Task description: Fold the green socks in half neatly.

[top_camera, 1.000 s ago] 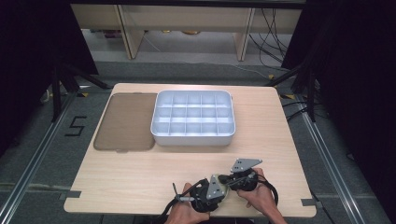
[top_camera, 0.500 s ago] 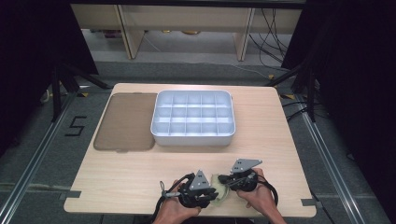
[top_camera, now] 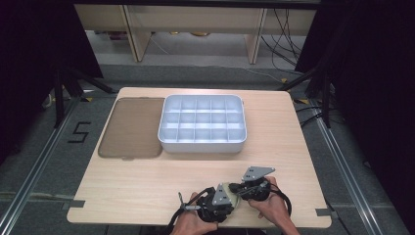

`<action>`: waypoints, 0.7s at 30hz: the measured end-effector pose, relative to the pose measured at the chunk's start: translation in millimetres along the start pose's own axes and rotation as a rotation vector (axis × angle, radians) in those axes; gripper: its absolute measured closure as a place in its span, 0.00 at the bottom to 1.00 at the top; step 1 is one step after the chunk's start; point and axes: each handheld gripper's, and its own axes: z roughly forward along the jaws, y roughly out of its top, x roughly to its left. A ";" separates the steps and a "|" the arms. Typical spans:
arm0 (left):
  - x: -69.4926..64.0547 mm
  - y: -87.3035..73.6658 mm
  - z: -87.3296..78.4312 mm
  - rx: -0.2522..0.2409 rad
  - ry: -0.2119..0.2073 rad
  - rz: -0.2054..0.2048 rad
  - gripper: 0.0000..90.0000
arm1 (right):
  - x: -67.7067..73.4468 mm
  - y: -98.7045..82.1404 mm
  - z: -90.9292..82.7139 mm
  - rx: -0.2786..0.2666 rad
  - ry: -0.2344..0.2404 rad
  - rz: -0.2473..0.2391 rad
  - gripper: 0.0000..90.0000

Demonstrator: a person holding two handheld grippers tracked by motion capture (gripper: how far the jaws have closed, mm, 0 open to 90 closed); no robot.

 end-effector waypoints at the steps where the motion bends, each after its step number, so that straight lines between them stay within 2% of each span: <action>1: -1.9 -0.4 0.2 0.000 0.001 -0.023 0.91 | -0.6 0.5 -1.7 0.008 -0.008 0.005 0.95; 3: -2.7 -0.6 0.3 -0.001 0.002 -0.026 0.91 | -4.5 0.7 -5.1 0.005 -0.037 0.013 0.94; 5: -2.4 -0.3 0.3 0.002 0.001 -0.026 0.91 | -8.0 0.4 -9.3 -0.012 -0.034 0.038 0.93; 9: -2.6 -0.6 1.0 -0.004 0.000 -0.029 0.91 | -10.7 5.3 -17.6 -0.051 -0.041 0.034 0.91; 10: -1.4 -0.1 0.2 0.003 0.003 -0.001 0.91 | -10.6 7.3 -18.7 -0.063 -0.030 0.034 0.90; 12: -3.4 -0.3 1.4 -0.016 0.005 -0.022 0.91 | -8.6 9.0 -20.8 -0.080 -0.030 0.046 0.87; 13: -2.9 -0.2 1.0 -0.009 0.010 -0.014 0.91 | -8.5 9.8 -20.7 -0.080 -0.022 0.041 0.84; 14: -3.6 -0.6 1.3 -0.008 0.012 -0.028 0.91 | -7.8 10.6 -21.2 -0.072 -0.021 0.044 0.81; 15: -2.7 -0.6 0.9 0.000 0.017 -0.017 0.91 | -5.5 11.1 -20.1 -0.068 -0.004 0.067 0.74; 16: -2.3 -0.6 0.7 0.003 0.018 -0.014 0.91 | -6.9 11.6 -18.8 -0.055 -0.002 0.061 0.69; 18: -1.9 -0.1 -0.2 0.009 0.017 0.004 0.91 | -6.8 12.0 -16.5 -0.036 0.013 0.074 0.65; 21: -4.1 -0.5 0.3 0.004 0.012 -0.015 0.90 | -6.1 11.6 -10.8 0.001 0.023 0.082 0.57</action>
